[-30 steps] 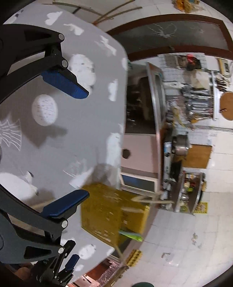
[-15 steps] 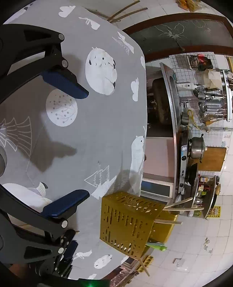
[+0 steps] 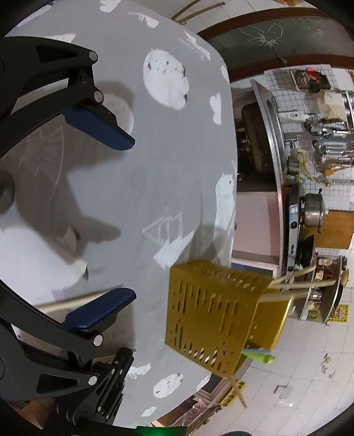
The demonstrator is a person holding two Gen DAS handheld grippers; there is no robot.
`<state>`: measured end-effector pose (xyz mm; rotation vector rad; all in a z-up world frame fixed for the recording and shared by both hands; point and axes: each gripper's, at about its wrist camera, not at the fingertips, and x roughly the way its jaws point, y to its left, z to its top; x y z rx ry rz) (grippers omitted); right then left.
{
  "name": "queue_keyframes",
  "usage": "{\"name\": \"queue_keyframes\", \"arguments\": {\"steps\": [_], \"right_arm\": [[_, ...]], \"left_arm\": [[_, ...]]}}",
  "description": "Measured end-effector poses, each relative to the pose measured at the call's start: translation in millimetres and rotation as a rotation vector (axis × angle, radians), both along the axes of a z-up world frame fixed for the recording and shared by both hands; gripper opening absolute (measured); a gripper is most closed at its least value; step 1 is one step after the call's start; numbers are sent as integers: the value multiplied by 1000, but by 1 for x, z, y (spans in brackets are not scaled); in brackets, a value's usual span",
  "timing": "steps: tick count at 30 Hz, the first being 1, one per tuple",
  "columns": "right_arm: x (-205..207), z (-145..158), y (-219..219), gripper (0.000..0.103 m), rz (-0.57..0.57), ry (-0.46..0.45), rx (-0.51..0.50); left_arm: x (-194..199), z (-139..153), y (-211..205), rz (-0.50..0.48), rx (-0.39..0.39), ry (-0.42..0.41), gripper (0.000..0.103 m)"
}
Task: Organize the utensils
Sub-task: 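Return the right tool to the table and grasp a wooden chopstick, then grasp another wooden chopstick with the left tool while the right tool holds its chopstick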
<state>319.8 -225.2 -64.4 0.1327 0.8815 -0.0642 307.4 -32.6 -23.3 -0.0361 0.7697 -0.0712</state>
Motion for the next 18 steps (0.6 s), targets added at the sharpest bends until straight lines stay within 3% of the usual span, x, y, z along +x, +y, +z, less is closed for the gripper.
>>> {"name": "queue_keyframes", "arguments": {"steps": [7, 12, 15, 17, 18], "right_arm": [[-11, -2, -40, 8, -43, 4, 1], [-15, -3, -46, 8, -35, -3, 0], [-15, -4, -44, 8, -23, -9, -14], [-15, -5, -45, 8, -20, -13, -15], [-15, -5, -46, 8, -19, -14, -12]], "left_arm": [[5, -21, -30, -8, -25, 95, 98], [9, -31, -54, -36, 35, 135, 95], [13, -35, -65, -59, 55, 173, 81], [15, -38, -68, -74, 42, 201, 63], [15, -38, -68, -74, 41, 203, 62]]}}
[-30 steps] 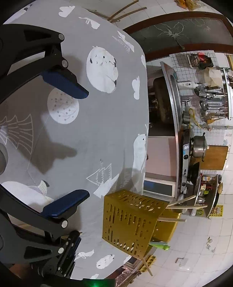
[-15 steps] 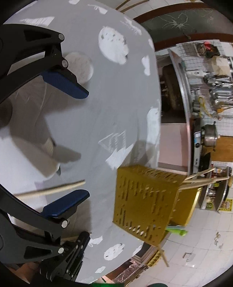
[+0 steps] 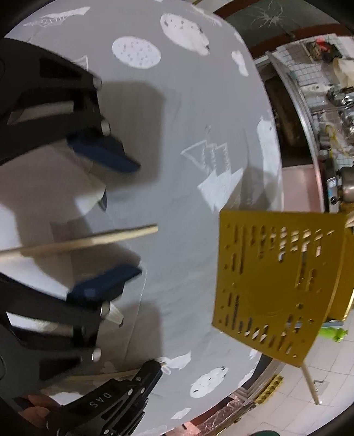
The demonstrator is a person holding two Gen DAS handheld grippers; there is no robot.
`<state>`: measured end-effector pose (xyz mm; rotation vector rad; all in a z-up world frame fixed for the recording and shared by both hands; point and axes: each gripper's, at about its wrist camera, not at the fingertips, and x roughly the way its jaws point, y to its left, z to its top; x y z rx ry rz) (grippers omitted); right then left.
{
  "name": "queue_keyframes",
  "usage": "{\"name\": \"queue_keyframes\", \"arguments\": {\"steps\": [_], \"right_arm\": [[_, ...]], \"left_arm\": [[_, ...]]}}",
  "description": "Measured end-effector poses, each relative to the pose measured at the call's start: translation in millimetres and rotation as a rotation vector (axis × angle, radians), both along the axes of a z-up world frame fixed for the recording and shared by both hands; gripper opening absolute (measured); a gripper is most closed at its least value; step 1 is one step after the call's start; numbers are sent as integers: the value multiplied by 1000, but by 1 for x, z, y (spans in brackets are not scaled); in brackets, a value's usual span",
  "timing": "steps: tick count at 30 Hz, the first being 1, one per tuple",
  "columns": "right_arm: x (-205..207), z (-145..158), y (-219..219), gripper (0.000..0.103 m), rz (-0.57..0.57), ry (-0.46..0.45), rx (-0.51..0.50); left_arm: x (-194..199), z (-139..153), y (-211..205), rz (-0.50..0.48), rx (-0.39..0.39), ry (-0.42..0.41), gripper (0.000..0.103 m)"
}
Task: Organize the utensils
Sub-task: 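Grasp another wooden chopstick with the left tool while the right tool holds its chopstick, then lift both chopsticks over the yellow holder and open both tools to drop them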
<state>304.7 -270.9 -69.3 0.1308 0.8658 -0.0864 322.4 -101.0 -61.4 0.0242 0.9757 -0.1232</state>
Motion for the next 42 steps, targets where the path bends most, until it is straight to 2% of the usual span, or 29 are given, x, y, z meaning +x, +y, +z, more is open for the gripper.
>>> {"name": "queue_keyframes", "arguments": {"steps": [3, 5, 13, 19, 25, 35, 42], "right_arm": [[-1, 0, 0, 8, -1, -3, 9], [-1, 0, 1, 8, -5, -5, 9], [-1, 0, 6, 8, -8, -23, 10], [-3, 5, 10, 6, -4, -50, 12], [-7, 19, 10, 6, 0, -83, 26], [-22, 63, 6, 6, 14, -210, 33], [-41, 98, 14, 6, 35, -356, 0]], "left_arm": [[-1, 1, -4, 2, 7, -7, 53], [0, 1, -8, -6, 11, -9, 38], [7, 2, -8, -10, 7, -17, 6], [5, 6, -1, -10, -21, -31, 6], [0, 22, 7, -19, -51, -76, 5], [-30, 91, 14, -52, -94, -310, 4], [-50, 127, 20, -61, -98, -469, 4]]}}
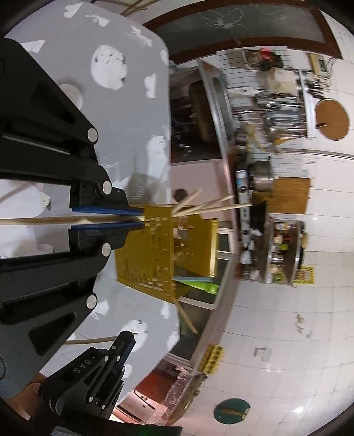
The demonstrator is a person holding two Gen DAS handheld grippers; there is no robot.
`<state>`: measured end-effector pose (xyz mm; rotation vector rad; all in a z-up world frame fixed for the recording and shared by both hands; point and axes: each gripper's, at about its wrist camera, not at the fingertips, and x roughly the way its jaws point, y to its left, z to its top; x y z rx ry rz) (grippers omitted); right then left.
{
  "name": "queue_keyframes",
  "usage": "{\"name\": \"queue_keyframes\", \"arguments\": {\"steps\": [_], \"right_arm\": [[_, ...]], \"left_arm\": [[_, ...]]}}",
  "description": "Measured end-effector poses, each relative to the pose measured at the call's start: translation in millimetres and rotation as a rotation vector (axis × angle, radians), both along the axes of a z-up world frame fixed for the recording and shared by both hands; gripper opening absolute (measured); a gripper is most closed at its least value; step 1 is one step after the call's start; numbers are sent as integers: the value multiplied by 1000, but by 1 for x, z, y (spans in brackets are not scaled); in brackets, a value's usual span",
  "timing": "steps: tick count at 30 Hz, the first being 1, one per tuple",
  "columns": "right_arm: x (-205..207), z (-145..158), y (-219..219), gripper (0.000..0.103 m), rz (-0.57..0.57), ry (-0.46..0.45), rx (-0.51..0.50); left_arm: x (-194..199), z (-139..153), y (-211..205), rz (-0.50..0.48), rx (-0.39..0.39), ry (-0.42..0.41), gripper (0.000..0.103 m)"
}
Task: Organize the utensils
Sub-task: 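Lift both chopsticks over the yellow holder and open both tools to drop them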
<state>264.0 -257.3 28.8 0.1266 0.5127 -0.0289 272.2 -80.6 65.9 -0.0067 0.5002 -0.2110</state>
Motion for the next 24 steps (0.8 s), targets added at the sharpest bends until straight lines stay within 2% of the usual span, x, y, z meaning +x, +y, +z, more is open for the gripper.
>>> {"name": "queue_keyframes", "arguments": {"steps": [6, 10, 24], "right_arm": [[-14, 23, 7, 5, 2, -124, -27], [-19, 33, 6, 5, 4, -189, -26], [-16, 46, 1, 6, -10, -269, -21]], "left_arm": [[-15, 18, 7, 4, -11, -103, 4], [-19, 21, 10, 8, -15, -136, 4], [-17, 32, 17, 37, -19, -228, 4]]}}
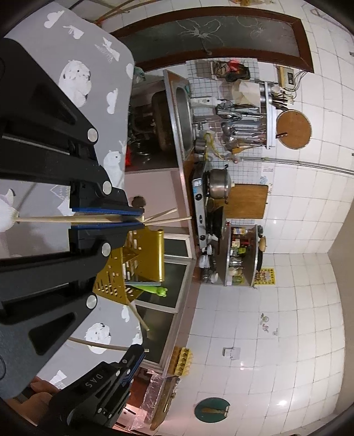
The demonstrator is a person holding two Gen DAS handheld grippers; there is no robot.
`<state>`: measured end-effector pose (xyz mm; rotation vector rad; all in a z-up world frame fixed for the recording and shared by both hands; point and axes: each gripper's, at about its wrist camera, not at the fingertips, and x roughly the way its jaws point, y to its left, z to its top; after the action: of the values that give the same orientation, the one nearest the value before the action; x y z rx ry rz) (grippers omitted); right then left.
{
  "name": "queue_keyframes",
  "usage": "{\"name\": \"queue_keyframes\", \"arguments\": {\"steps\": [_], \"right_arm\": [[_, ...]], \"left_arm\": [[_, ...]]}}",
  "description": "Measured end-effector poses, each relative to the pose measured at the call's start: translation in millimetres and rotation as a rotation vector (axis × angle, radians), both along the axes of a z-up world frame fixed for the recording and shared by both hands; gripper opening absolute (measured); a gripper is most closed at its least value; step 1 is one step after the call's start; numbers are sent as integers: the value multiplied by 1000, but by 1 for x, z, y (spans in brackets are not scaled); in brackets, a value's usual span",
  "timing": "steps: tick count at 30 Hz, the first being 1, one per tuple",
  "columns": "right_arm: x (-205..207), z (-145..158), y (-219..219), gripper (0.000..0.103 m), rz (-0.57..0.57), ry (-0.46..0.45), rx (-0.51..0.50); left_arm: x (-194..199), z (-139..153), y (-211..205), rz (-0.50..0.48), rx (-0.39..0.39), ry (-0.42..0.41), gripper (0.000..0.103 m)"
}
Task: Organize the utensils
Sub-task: 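Lift both chopsticks over the yellow holder and open both tools to drop them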
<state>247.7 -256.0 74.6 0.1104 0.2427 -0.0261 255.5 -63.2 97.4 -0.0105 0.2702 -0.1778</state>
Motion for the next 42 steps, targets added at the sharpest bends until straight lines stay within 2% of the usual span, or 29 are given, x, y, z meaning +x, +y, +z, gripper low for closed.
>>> {"name": "queue_keyframes", "arguments": {"steps": [10, 17, 27, 35, 38, 42], "right_arm": [[3, 15, -6, 6, 6, -47, 18], [8, 37, -7, 6, 24, -73, 28], [19, 92, -1, 6, 69, -121, 28], [49, 139, 3, 5, 70, -176, 26], [64, 143, 7, 5, 64, -178, 17], [88, 132, 7, 5, 54, -161, 18]], "left_arm": [[5, 19, 10, -3, -23, -50, 4], [13, 42, 15, -9, -40, -79, 4], [24, 94, 10, -54, -62, -154, 4], [43, 141, -8, -79, -79, -223, 4], [56, 143, -18, -88, -79, -230, 4], [79, 133, -33, -89, -53, -240, 4]]}}
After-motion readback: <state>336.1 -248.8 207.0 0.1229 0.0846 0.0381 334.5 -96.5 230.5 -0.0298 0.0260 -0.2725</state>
